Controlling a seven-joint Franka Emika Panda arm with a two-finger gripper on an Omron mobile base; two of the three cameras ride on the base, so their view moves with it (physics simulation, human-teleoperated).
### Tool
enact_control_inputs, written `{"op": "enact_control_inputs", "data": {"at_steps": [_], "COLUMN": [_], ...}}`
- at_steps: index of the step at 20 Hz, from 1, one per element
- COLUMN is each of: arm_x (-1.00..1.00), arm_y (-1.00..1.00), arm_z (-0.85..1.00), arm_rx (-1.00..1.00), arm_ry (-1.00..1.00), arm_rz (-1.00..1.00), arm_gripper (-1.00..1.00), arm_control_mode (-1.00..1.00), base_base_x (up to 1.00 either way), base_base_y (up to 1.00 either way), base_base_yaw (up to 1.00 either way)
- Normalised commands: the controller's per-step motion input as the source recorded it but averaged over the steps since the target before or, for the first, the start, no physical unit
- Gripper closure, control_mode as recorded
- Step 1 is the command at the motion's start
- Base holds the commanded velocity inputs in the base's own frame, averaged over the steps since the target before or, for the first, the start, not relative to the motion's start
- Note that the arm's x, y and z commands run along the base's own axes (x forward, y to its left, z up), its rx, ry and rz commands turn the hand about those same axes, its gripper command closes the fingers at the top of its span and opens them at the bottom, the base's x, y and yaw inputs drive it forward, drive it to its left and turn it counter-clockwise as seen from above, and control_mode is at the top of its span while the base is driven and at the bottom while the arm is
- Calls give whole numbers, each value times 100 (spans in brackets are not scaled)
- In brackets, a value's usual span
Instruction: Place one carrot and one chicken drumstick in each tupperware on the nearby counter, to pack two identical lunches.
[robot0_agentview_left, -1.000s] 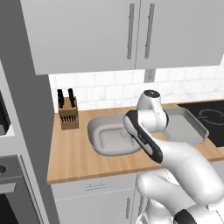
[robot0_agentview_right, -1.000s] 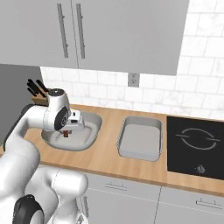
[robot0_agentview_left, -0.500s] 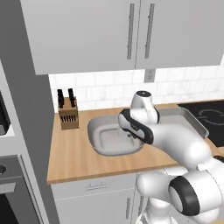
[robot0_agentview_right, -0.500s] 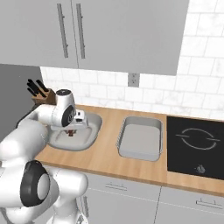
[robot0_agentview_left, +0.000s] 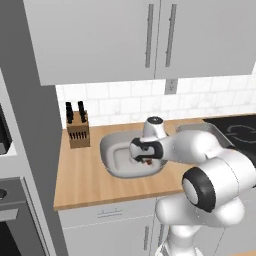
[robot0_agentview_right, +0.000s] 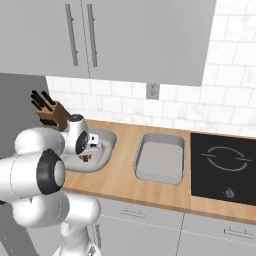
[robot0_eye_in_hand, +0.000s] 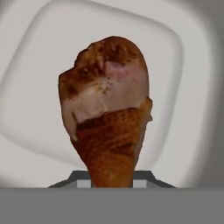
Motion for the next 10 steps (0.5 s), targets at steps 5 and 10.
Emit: {"op": "enact_control_inputs", "data": {"at_steps": [5,10], "arm_x": [75,7], "arm_y": [0,0], "arm_z": [-1,-4], "arm_rx": [0,0], "arm_ry": [4,0], "arm_rz": [0,0], "arm_gripper": [100,100], "arm_control_mode": [-100,-100], "base_base_x": [0,0], "base_base_y": [0,0], "base_base_yaw": [0,0]}}
